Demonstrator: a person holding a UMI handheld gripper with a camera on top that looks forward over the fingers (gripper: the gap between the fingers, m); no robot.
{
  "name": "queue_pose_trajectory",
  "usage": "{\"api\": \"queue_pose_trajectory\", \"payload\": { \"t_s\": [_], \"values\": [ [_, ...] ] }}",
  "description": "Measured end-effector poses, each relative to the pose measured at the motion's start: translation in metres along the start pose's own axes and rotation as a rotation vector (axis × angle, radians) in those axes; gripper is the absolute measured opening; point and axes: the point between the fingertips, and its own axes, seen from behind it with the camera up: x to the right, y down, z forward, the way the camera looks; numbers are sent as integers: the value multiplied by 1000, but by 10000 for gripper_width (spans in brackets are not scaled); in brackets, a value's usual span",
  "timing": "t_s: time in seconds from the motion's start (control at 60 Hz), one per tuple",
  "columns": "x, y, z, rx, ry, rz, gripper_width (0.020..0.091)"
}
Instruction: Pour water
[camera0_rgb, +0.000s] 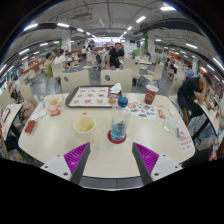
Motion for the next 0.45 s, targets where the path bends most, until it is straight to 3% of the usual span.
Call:
{"api": "queue_pose_trajectory", "payload": {
  "t_s": [0.35,0.45],
  "values": [
    [-11,5,-24,9,-4,-3,846],
    [-11,-5,-25,42,10,-43,847]
  ]
}}
